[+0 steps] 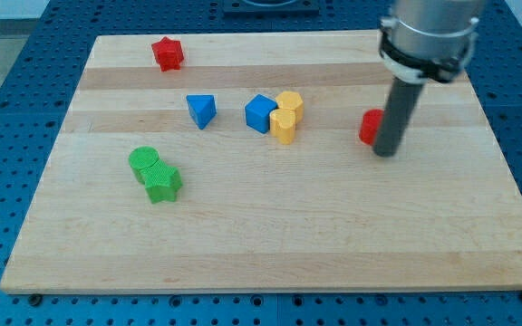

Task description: Place the red circle at the bottom right side of the red star

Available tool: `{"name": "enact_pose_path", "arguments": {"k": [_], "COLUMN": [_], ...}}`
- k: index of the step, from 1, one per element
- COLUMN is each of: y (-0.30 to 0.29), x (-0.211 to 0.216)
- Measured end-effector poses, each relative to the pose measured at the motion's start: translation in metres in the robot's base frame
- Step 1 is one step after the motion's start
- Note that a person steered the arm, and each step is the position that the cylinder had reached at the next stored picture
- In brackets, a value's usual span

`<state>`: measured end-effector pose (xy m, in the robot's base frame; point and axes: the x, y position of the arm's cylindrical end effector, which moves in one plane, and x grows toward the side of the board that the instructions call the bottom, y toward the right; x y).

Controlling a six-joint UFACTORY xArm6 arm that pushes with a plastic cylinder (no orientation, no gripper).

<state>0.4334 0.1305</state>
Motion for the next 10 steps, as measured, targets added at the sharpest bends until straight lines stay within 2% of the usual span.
{"name": "enact_pose_path", "arguments": {"k": [1, 2, 3, 5, 6, 8, 9, 10], "y": [-0.081, -0.09, -0.084, -0.021, 0.033, 0.035, 0.056, 0.109], "x": [-0.054, -0.072, -0.054, -0.022, -0.027, -0.113, -0.102, -0.086]}}
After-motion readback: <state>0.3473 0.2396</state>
